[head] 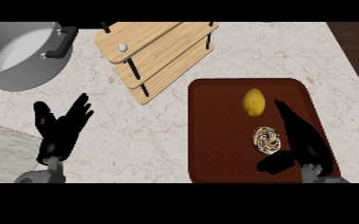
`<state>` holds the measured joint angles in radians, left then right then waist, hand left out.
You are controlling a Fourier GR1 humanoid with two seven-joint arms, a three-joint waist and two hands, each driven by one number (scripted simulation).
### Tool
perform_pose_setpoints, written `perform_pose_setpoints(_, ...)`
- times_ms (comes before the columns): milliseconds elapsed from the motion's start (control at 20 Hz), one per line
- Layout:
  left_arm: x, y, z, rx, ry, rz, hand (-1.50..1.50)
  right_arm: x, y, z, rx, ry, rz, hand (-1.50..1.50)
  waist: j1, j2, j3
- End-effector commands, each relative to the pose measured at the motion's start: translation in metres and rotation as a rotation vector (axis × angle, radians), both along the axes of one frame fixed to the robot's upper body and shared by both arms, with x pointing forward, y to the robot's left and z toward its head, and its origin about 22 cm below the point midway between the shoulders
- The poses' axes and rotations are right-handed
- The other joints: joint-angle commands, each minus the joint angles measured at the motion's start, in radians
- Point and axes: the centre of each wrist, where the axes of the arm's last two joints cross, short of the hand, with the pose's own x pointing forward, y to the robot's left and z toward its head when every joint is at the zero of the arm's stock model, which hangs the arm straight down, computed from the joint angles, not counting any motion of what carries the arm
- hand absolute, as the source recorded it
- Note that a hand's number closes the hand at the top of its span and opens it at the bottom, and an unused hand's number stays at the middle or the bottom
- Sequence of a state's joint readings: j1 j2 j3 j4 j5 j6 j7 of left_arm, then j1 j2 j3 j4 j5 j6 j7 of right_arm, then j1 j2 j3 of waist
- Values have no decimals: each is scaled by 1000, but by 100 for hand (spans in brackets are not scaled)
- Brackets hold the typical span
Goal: Pick the cupcake from the tray and place it in the tiered shelf
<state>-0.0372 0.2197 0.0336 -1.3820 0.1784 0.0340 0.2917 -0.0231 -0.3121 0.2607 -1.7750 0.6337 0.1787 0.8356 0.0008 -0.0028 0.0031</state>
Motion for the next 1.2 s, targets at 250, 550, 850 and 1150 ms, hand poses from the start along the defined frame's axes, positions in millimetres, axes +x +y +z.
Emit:
perform_pose_setpoints(250,-10,3,-5,9,20,5,0,10,8,-19,-56,-18,-17,-150,1,2,-3)
perform_pose_setpoints(550,8,11,-11,7,20,7,0,22,-12,-24,-27,-60,-2,-150,-1,3,-3)
perform_pose_setpoints(850,-9,8,-7,2,24,-2,0,11,-4,-83,18,-49,56,-150,3,3,-3)
perform_pose_setpoints(1150,9,-4,-3,-4,24,0,0,8,4,-74,3,52,252,150,-2,2,-3)
